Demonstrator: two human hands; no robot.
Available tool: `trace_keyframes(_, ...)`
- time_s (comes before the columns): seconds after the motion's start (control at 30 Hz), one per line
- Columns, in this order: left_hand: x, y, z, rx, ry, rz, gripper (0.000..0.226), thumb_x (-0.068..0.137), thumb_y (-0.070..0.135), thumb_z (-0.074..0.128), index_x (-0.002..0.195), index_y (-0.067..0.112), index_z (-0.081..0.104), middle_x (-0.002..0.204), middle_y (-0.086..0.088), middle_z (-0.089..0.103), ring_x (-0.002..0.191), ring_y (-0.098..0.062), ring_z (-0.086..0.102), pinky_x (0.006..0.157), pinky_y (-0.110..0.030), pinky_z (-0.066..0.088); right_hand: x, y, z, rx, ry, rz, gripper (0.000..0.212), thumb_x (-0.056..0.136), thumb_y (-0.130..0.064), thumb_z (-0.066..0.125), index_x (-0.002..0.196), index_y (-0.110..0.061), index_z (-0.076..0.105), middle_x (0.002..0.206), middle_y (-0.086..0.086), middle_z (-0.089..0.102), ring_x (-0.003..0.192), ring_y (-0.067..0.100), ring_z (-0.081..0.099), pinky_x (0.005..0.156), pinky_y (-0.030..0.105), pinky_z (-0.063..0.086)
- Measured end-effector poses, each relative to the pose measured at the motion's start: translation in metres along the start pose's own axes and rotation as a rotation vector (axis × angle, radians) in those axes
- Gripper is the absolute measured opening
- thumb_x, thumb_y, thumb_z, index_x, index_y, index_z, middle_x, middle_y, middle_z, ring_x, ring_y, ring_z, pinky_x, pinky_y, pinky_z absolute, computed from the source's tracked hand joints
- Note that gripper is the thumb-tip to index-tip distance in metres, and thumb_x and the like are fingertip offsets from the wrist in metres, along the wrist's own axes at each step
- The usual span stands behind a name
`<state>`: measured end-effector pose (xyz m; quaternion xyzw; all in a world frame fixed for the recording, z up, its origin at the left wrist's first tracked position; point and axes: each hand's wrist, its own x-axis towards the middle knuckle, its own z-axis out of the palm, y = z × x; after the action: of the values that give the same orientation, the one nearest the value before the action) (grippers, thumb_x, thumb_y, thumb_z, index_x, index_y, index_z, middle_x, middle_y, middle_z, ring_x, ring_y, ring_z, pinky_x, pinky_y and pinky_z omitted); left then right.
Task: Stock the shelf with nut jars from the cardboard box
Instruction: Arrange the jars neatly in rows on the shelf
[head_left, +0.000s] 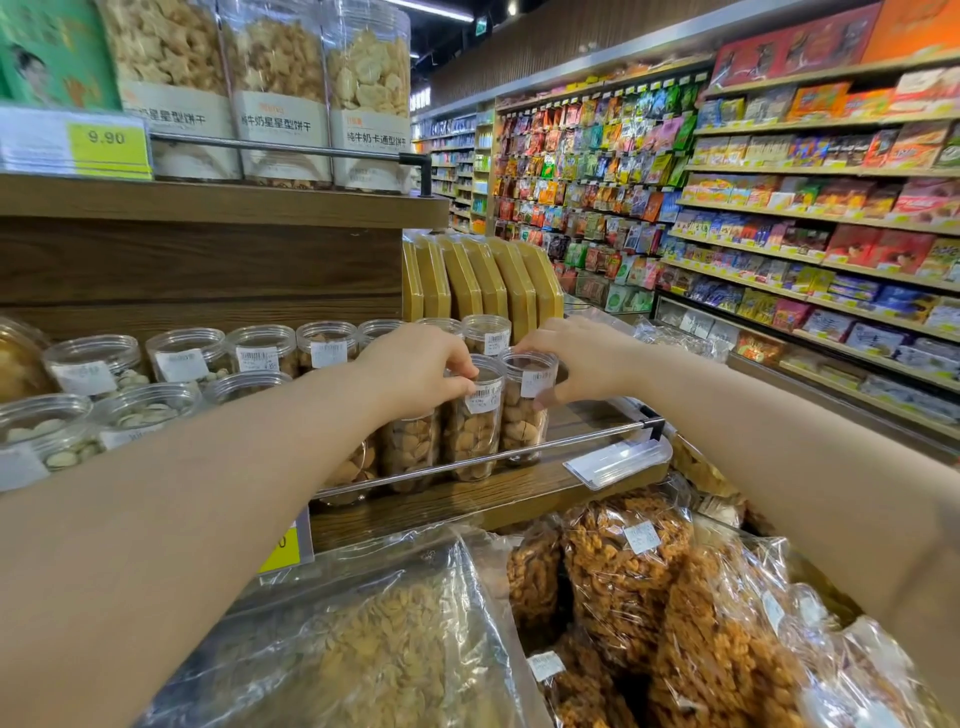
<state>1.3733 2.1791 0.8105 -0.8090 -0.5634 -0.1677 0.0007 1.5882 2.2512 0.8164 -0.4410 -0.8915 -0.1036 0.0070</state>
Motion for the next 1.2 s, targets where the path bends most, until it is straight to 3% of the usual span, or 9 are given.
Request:
trace_keyframes(0.17, -0.008, 0.001, 0.002, -0.016, -0.010, 0.034, 0.034, 0.094, 0.033, 0.055, 0.127, 0.023, 0.059, 0.134, 0.004, 0.056, 0.124, -0.013, 0.049, 0.097, -0.028, 0.039, -0.002, -0.005, -0.008, -0.047, -0.033, 0.038, 0.084, 0.074, -0.061, 0.067, 0.143, -0.028, 0.033, 0.138, 0.002, 0.043, 0.128, 0.024, 0.040, 0.103, 0.046, 0.037)
trace_keyframes(0.33, -0.039, -0.005, -0.007, -0.075, 0.111, 0.038, 0.051, 0.094, 0.031, 0.054, 0.143, 0.029, 0.039, 0.153, 0.008, 0.032, 0.139, -0.011, 0.029, 0.112, -0.032, 0.023, -0.004, -0.028, -0.029, -0.017, 0.022, 0.050, 0.081, 0.081, -0.062, 0.059, 0.147, -0.026, 0.030, 0.145, 0.003, 0.039, 0.131, 0.025, 0.039, 0.103, 0.044, 0.037)
trace_keyframes(0.57, -0.143, -0.044, -0.029, 0.126, 0.186, -0.114, 0.046, 0.093, 0.028, 0.053, 0.138, 0.027, 0.046, 0.144, 0.007, 0.045, 0.132, -0.011, 0.040, 0.107, -0.029, 0.033, -0.005, -0.111, -0.050, 0.042, 0.076, -0.106, 0.067, 0.087, -0.060, 0.050, 0.144, -0.028, 0.036, 0.145, 0.001, 0.042, 0.132, 0.021, 0.040, 0.106, 0.044, 0.037)
trace_keyframes(0.67, -0.191, -0.068, -0.039, 0.243, 0.167, -0.219, 0.050, 0.088, 0.032, 0.057, 0.137, 0.030, 0.048, 0.146, 0.006, 0.043, 0.132, -0.015, 0.043, 0.108, -0.034, 0.036, -0.007, -0.157, -0.055, 0.009, 0.099, -0.185, 0.062, 0.091, -0.055, 0.048, 0.145, -0.028, 0.035, 0.151, -0.001, 0.036, 0.137, 0.019, 0.034, 0.108, 0.042, 0.033)
trace_keyframes(0.83, -0.242, -0.094, -0.061, 0.387, 0.189, -0.320, 0.058, 0.084, 0.026, 0.059, 0.139, 0.030, 0.043, 0.142, 0.004, 0.048, 0.128, -0.019, 0.047, 0.104, -0.040, 0.039, -0.002, -0.230, -0.054, -0.039, 0.161, -0.328, 0.055, 0.092, -0.050, 0.049, 0.141, -0.025, 0.042, 0.144, 0.000, 0.046, 0.132, 0.021, 0.042, 0.106, 0.042, 0.038)
trace_keyframes(0.97, -0.255, -0.112, -0.075, 0.533, 0.040, -0.367, 0.061, 0.091, 0.039, 0.050, 0.147, 0.030, 0.028, 0.152, 0.005, 0.032, 0.140, -0.015, 0.028, 0.114, -0.042, 0.023, 0.009, -0.266, -0.047, 0.022, 0.197, -0.419, 0.050, 0.092, -0.041, 0.053, 0.139, -0.024, 0.045, 0.139, 0.000, 0.051, 0.127, 0.021, 0.047, 0.100, 0.041, 0.043)
trace_keyframes(1.07, -0.260, -0.118, -0.073, 0.608, -0.069, -0.341, 0.064, 0.094, 0.045, 0.043, 0.150, 0.030, 0.016, 0.159, 0.005, 0.015, 0.145, -0.014, 0.014, 0.117, -0.044, 0.009, 0.017, -0.282, -0.038, -0.027, 0.194, -0.444, 0.057, 0.091, -0.038, 0.053, 0.144, -0.022, 0.038, 0.146, 0.002, 0.042, 0.132, 0.022, 0.040, 0.104, 0.042, 0.038)
trace_keyframes(1.13, -0.260, -0.120, -0.073, 0.620, -0.067, -0.321, 0.066, 0.095, 0.043, 0.042, 0.151, 0.027, 0.013, 0.158, 0.003, 0.016, 0.144, -0.014, 0.018, 0.117, -0.042, 0.009, 0.021, -0.287, -0.035, -0.051, 0.195, -0.440, 0.060, 0.091, -0.035, 0.053, 0.145, -0.022, 0.033, 0.149, 0.002, 0.038, 0.134, 0.022, 0.038, 0.107, 0.043, 0.034)
trace_keyframes(1.2, -0.254, -0.120, -0.076, 0.633, -0.030, -0.294, 0.063, 0.095, 0.038, 0.043, 0.151, 0.022, 0.017, 0.154, 0.001, 0.028, 0.139, -0.015, 0.029, 0.116, -0.038, 0.014, 0.026, -0.290, -0.035, -0.040, 0.228, -0.428, 0.058, 0.091, -0.031, 0.055, 0.144, -0.022, 0.035, 0.143, 0.001, 0.045, 0.130, 0.022, 0.043, 0.102, 0.040, 0.037)
